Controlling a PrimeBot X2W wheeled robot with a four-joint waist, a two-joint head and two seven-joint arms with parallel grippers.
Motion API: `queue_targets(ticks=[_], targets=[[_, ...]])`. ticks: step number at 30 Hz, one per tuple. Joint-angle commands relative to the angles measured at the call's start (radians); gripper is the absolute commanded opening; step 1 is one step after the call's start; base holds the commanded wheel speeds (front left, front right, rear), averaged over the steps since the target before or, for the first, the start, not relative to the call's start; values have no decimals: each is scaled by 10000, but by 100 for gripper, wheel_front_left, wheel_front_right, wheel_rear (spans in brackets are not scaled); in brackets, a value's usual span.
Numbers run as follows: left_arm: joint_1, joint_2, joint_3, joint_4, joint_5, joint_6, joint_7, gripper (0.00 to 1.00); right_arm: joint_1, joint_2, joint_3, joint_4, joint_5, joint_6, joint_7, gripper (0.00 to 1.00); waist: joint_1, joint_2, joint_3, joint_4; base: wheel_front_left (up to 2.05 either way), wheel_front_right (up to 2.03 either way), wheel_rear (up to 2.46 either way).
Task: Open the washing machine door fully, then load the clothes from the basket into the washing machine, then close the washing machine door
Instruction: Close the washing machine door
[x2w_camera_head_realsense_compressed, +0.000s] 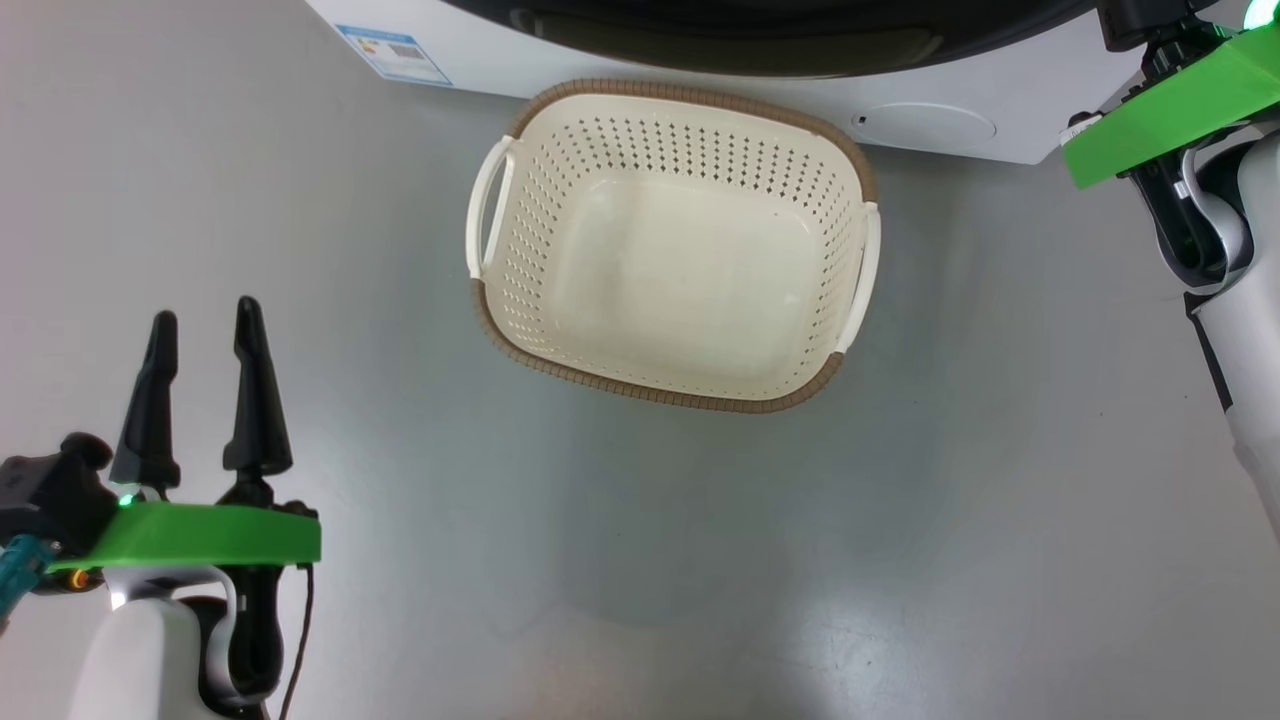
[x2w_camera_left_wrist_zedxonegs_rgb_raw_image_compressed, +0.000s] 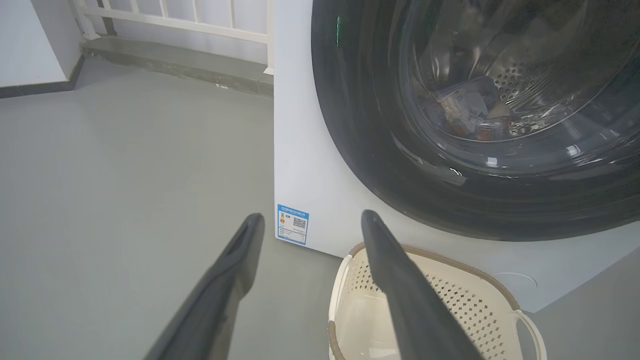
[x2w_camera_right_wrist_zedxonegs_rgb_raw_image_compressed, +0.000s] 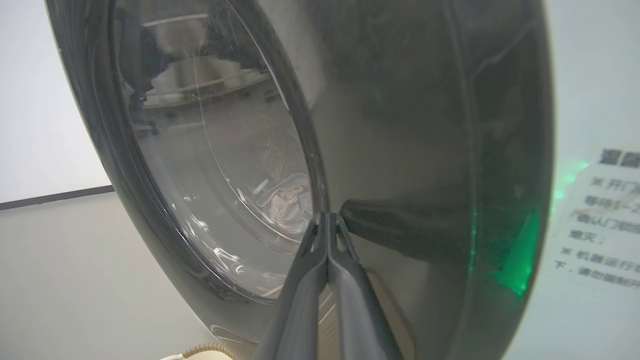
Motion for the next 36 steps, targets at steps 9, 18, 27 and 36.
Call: queue_targets(ticks=[9, 18, 27, 36], targets=[[-50, 369, 322, 41, -55, -26, -63, 100, 428, 154, -174, -280, -116, -86, -46, 0, 0, 0, -498, -128, 0, 0, 0], [191, 501, 265, 234, -3, -26, -63, 100, 1748, 517, -115, -720, -211, -86, -46, 100, 0, 0, -1505, -558, 0, 0, 0], [657, 759, 157, 370, 109, -26, -63, 100, 3226, 814, -260, -1070, -80, -86, -46, 100, 0, 0, -2683, -1310, 0, 0, 0], [1194, 780, 203, 456, 161, -27, -63, 100, 4914, 1049, -363, -1455, 16, -86, -46, 100, 0, 0, -3793, -2076, 0, 0, 0]])
